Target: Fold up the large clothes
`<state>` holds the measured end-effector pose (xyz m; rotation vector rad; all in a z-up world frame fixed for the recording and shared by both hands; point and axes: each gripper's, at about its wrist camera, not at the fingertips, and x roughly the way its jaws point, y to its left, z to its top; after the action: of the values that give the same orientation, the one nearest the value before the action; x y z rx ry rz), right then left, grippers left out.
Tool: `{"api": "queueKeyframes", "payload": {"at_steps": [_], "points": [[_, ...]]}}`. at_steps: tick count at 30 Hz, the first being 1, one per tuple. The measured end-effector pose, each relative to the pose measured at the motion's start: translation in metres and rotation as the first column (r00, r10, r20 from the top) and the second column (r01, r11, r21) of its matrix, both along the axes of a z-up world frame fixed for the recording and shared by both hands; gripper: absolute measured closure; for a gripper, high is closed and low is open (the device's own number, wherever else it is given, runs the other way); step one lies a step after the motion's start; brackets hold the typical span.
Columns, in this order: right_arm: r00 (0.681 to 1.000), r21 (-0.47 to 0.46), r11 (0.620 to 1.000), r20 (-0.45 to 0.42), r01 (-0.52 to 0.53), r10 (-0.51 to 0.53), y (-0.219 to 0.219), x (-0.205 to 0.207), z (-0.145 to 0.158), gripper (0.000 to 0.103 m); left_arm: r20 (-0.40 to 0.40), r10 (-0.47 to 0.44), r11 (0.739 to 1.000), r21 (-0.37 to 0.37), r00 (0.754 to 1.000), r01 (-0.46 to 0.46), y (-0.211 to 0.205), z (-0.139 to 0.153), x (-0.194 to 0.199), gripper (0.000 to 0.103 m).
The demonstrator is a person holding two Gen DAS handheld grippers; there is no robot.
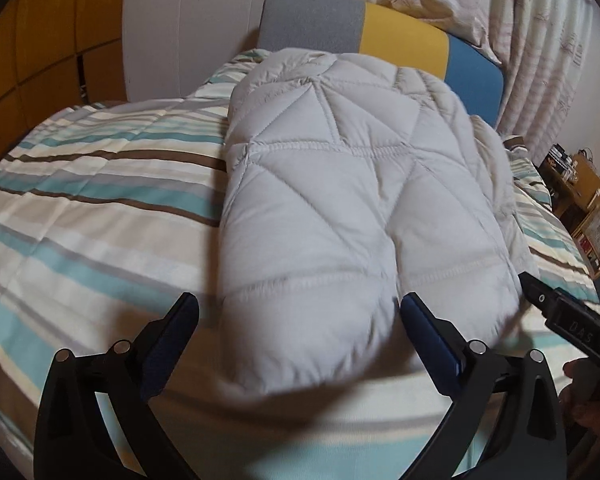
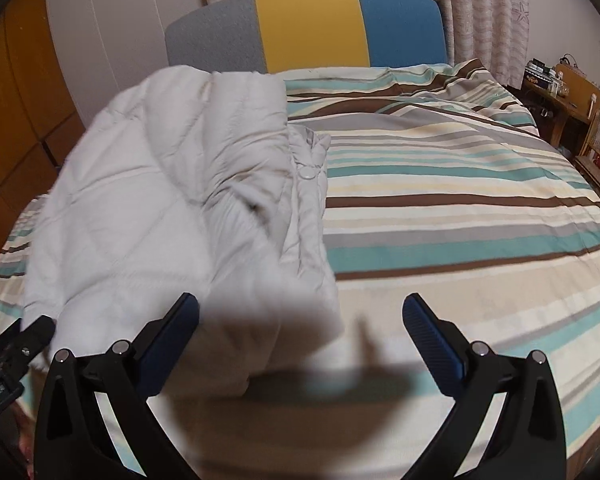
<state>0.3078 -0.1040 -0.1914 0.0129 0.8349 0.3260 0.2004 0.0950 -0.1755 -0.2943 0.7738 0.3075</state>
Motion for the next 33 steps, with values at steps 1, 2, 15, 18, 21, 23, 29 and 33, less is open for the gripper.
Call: {"api": "queueKeyframes", "payload": {"at_steps": [1,2,15,18,21,23,29,33], "points": [[1.000,0.002,1.000,-0.001,-0.011,0.011,-0.001,-0.007,0.002,0.002,-0.004,-0.002,1.000,0.015,1.000,0.002,-0.004,0.002,-0.004,0.003],[1.000,0.003,1.000,-0.003,-0.019,0.019,-0.001,-0.010,0.004,0.002,-0.011,-0.001,0.999,0.034,1.000,0.001,-0.007,0.003,-0.008,0.003],[0.991,-0.029,0.991,0.020,-0.128,0.129,0.004,-0.079,0.014,0.002,0.053,0.043,0.984,0.170,0.998,-0.051,-0.038,0.029,-0.078,0.003],[0.989,-0.027,0.990,0.045,-0.138,0.139,0.000,-0.094,0.022,0.002,0.098,0.040,0.984,0.167,0.994,-0.056,-0.041,0.043,-0.093,0.003],[0.987,-0.014,0.989,0.062,-0.146,0.146,-0.004,-0.108,0.034,0.002,0.136,0.065,0.978,0.189,0.989,-0.090,-0.046,0.057,-0.106,0.003],[0.987,-0.014,0.990,0.067,-0.144,0.144,-0.006,-0.116,0.042,0.002,0.153,0.073,0.974,0.199,0.986,-0.103,-0.048,0.063,-0.112,0.003],[0.979,-0.007,0.987,0.123,-0.162,0.162,-0.010,-0.136,0.067,0.002,0.172,0.083,0.978,0.175,0.982,-0.113,-0.050,0.076,-0.122,0.003],[0.978,0.004,0.988,0.144,-0.154,0.152,-0.015,-0.141,0.078,0.002,0.175,0.091,0.983,0.142,0.980,-0.117,-0.047,0.079,-0.124,0.003]]}}
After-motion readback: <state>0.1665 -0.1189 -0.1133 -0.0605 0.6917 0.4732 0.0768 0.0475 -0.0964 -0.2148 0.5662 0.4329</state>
